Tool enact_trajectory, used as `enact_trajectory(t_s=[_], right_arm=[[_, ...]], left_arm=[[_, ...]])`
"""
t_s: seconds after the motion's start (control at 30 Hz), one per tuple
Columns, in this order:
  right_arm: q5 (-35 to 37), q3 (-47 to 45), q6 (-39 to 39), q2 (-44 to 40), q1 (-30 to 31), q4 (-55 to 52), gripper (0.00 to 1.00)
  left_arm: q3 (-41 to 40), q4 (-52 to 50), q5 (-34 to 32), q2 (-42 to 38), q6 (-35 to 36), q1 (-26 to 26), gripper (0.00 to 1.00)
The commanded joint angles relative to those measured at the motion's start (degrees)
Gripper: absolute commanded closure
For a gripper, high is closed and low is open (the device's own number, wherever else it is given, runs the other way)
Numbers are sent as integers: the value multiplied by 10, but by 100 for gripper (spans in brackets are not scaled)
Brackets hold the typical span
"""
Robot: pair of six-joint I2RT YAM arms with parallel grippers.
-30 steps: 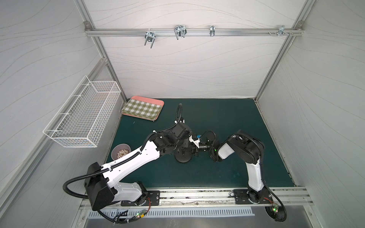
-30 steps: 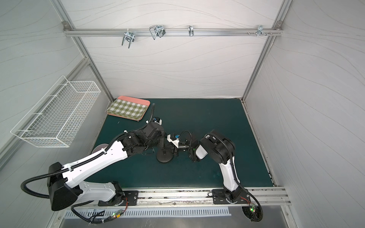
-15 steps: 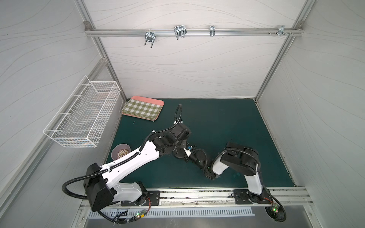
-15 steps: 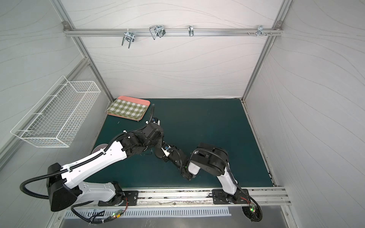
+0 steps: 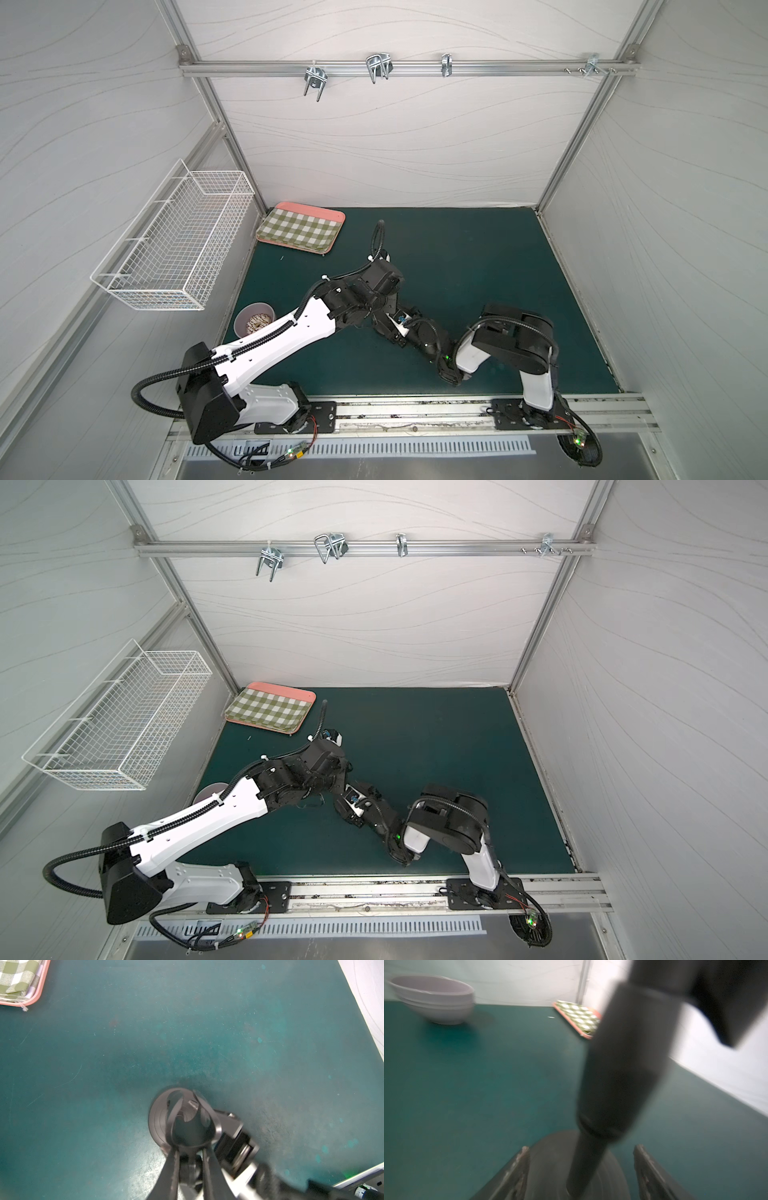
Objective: Assemble a microphone stand
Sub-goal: Screw the microphone stand pole into the microphone stand base.
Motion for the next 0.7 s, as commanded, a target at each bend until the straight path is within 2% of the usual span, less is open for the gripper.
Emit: enact_trajectory(t_s=[0.0,0.17,0.23,0.3,0.47,0.57,0.67], right_arm=[[-251,-25,86,-35,-72,13,23],[-475,-6,116,-22,-147,5,27],[-582,28,148,-7,-174,-8,33],[-647,58,182,11,-191,-5,39],[-702,105,188,33,-197,-34,48],[-712,125,176,41,-197,-64,62],[-688,125,159,40,-196,-79,75]], left_arm=[[-7,7,17,2,-11,-2,81],[-12,7,15,-3,-12,-1,81],[-12,7,16,-4,-13,-1,81],[-12,7,16,-4,-13,-1,81],[-8,7,14,-2,-12,-1,81],[-8,7,15,0,-11,-1,81],[-7,7,15,1,-11,-1,81]])
